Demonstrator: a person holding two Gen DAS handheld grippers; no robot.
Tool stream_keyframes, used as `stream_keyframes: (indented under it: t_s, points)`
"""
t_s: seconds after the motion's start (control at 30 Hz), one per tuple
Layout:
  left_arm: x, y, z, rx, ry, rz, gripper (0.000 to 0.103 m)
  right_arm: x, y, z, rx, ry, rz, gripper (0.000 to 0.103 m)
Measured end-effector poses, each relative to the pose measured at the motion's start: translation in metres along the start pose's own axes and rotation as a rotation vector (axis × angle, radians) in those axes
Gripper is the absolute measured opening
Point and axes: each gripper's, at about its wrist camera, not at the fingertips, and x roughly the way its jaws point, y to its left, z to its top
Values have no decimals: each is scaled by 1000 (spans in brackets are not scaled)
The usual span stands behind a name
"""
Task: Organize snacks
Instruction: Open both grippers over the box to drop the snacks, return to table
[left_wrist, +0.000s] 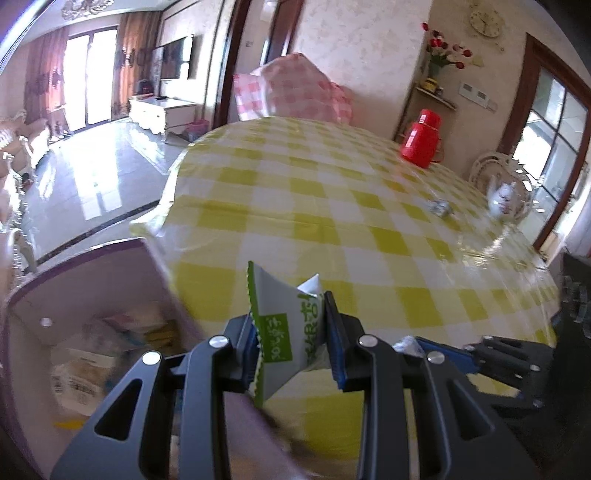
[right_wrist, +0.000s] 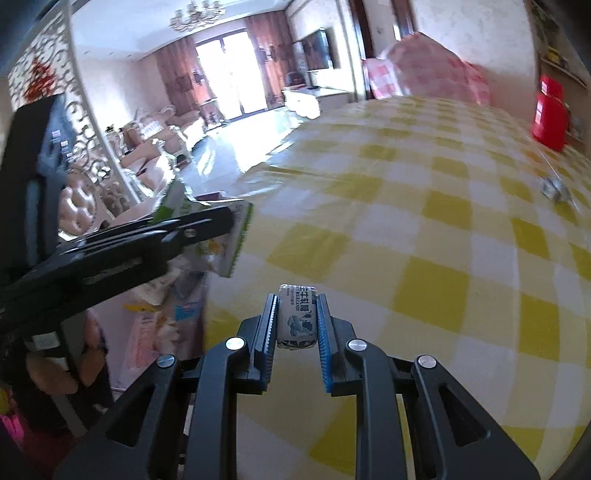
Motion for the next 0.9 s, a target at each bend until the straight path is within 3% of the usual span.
stream_keyframes:
  t_s: [0.13, 0.27, 0.4, 0.43, 0.47, 0.5, 0.53, 0.63, 0.77, 0.9]
  points:
    - [-11, 30, 4, -36, -22, 66, 31, 6, 40, 7, -70, 10, 75, 20]
    - [-26, 59, 11, -50, -30, 180, 31, 19, 75, 10, -128, 43, 130, 20]
    - [-32, 82, 12, -23, 13, 297, 34, 39, 108, 8, -191, 84, 215, 21]
    - [-32, 86, 11, -13, 33, 328, 37, 42, 112, 7, -195, 88, 242, 26]
    - [-33, 91, 11, -8, 50, 369, 52, 44, 113, 8, -185, 87, 256, 28]
    - [-35, 98, 10, -23, 54, 414, 78, 43, 111, 8, -166, 80, 261, 41]
    - [-40, 105, 11, -54, 37, 469, 86, 40, 103, 10, -136, 63, 261, 54]
    - [-53, 114, 14, -124, -24, 546, 97, 25, 68, 17, -52, 12, 218, 58]
    - [-56, 104, 16, -146, -75, 500, 101, 0, 8, 20, 75, -43, 129, 60]
    - [-32, 65, 14, -108, -2, 327, 101, -30, -61, 12, 210, -73, 23, 67]
